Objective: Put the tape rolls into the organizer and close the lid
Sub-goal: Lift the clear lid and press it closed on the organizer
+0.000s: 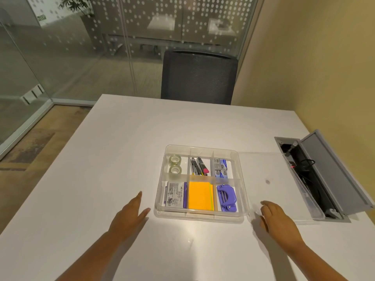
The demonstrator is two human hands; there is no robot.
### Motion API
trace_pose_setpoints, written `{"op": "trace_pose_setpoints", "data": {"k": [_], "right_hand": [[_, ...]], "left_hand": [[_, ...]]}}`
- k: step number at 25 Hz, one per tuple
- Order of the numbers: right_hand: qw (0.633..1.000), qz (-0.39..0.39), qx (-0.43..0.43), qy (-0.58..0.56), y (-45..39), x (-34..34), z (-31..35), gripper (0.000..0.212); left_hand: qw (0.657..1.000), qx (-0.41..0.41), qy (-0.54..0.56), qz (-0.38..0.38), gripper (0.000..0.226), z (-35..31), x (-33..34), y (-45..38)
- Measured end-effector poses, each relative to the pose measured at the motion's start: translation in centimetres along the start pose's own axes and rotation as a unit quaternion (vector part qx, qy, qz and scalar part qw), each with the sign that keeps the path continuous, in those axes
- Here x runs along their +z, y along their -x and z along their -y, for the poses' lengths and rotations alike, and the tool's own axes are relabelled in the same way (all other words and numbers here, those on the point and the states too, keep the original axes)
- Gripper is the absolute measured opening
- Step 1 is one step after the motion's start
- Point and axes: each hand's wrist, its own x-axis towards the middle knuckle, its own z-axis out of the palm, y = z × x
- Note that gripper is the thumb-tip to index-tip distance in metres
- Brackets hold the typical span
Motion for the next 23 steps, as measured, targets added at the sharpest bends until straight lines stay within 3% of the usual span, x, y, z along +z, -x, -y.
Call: {"op": "trace_pose_setpoints", "data": {"k": [2, 5, 15, 20, 23], "right_hand": [[1.0, 0.0, 0.003, -0.001, -0.3, -1.3, -0.5, 0.037], [1.0, -0.001, 0.025, 0.007, -1.2, -3.0, -1.4, 0.025], [0.957, -0.245, 0.126, -0.094, -4.7, -12.4, -0.1, 0.015], [0.894, -0.356, 0.115, -0.248, -5.3, -17.6, 5.2, 0.014], [0.835, -0.344, 0.061, -0.426, -5.7, -19.9, 7.5, 0.024]], "left_hand": [[1.0, 0.012, 0.003, -0.005, 0.067, -1.0, 0.0, -0.1], [1.0, 0.026, 0.0, -0.014, 0.067, -2.4, 0.0, -0.5], [0.988, 0.117, 0.071, -0.066, 0.065, -8.8, -1.5, -1.9], [0.974, 0.169, 0.112, -0.099, 0.071, -12.6, -4.3, -4.4], [0.967, 0.17, 0.15, -0.115, 0.071, -13.5, -6.7, -5.8]]}}
